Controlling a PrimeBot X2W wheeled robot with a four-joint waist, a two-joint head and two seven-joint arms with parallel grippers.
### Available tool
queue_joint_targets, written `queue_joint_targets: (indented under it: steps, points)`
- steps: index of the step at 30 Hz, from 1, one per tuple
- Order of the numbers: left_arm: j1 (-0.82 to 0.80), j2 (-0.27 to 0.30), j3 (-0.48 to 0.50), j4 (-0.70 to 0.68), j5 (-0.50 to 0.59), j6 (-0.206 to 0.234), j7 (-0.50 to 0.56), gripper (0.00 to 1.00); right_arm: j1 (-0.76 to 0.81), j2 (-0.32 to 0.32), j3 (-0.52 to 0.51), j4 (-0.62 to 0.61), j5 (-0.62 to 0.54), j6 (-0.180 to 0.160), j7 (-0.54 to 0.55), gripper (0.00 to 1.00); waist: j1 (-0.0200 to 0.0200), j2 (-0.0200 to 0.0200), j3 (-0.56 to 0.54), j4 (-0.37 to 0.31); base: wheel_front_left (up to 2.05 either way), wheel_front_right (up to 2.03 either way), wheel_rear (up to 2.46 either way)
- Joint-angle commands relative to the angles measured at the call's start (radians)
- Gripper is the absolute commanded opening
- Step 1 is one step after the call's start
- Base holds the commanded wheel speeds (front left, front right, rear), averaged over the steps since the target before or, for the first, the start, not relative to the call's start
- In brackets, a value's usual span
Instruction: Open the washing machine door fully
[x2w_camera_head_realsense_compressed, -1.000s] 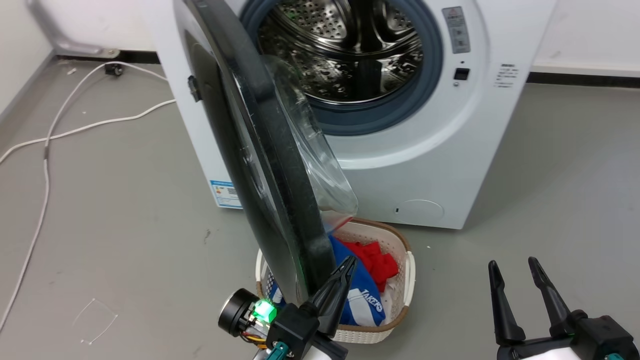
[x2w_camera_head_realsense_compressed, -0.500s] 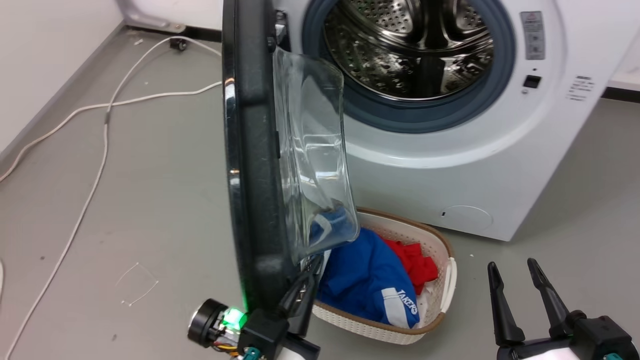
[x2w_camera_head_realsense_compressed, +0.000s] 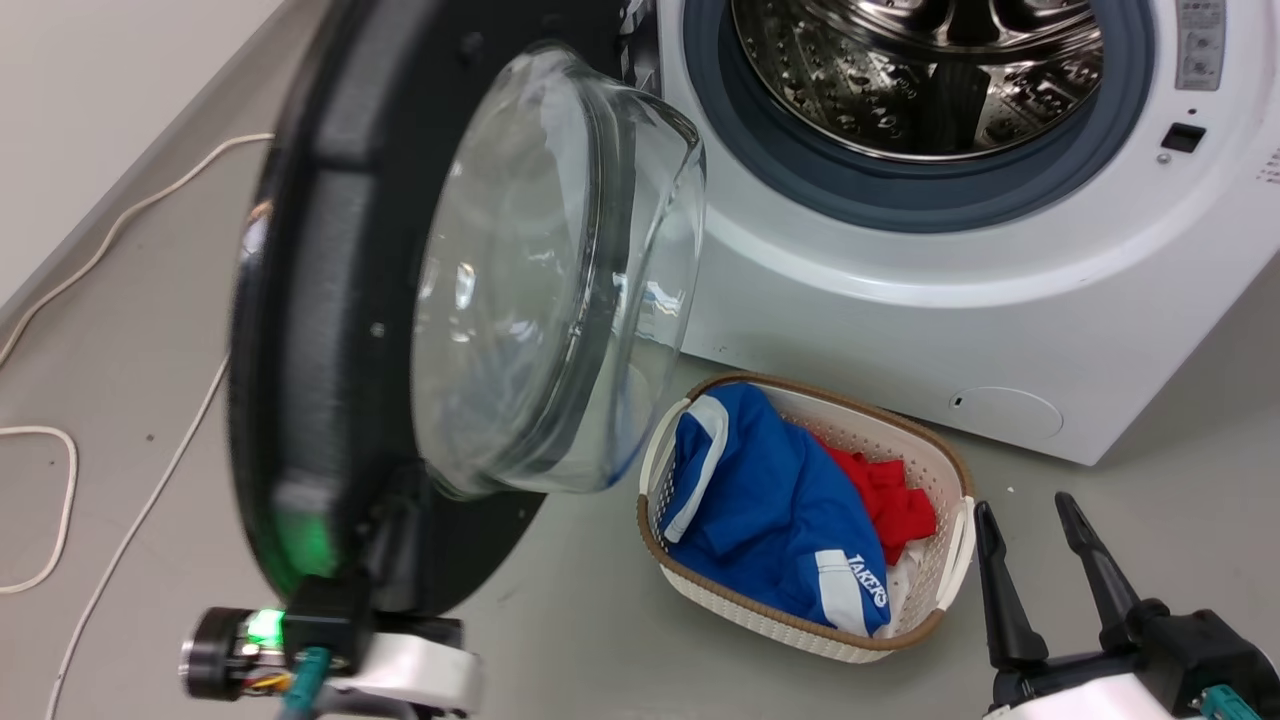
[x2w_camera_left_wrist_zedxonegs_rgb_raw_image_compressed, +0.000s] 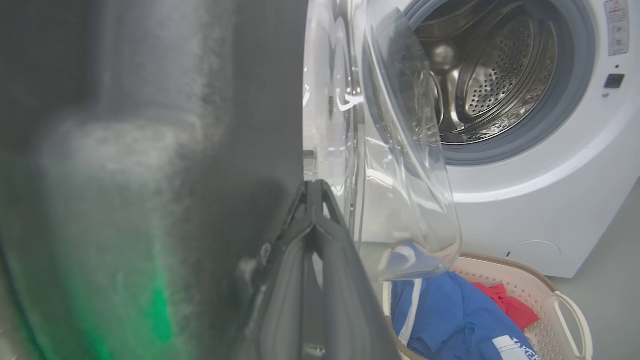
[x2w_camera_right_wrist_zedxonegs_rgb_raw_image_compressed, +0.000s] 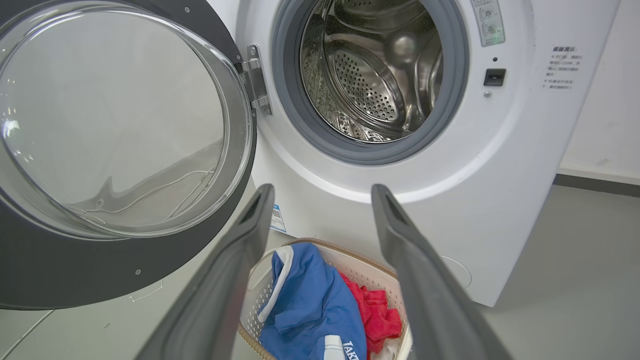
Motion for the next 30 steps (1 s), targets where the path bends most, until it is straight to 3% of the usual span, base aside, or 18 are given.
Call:
queue_joint_targets:
  steps: [1, 16, 22, 30]
  points:
    - [-0.007, 0.011, 0.041, 0.004, -0.010, 0.013, 0.003, 0.00, -0.017, 0.002, 0.002, -0.002, -0.007, 0.000, -0.002, 1.00, -0.0001, 0.0000, 0.013, 0.006, 0.00, 0.00, 0.00]
    - [-0.143, 0.017, 0.370, 0.091, -0.070, 0.009, 0.003, 0.00, -0.082, -0.003, 0.010, -0.010, -0.066, 0.000, -0.002, 1.00, -0.0001, 0.0000, 0.127, -0.015, 0.00, 0.00, 0.00]
    - [-0.214, 0.034, 0.506, 0.142, -0.072, -0.021, 0.003, 0.00, -0.101, -0.015, 0.009, -0.016, -0.076, 0.000, -0.002, 1.00, -0.0001, 0.0000, 0.168, -0.037, 0.00, 0.00, 0.00]
    - [-0.297, 0.041, 0.600, 0.204, -0.041, -0.068, 0.003, 0.00, -0.130, -0.026, 0.004, -0.027, -0.080, 0.000, -0.002, 1.00, -0.0001, 0.0000, 0.210, -0.056, 0.00, 0.00, 0.00]
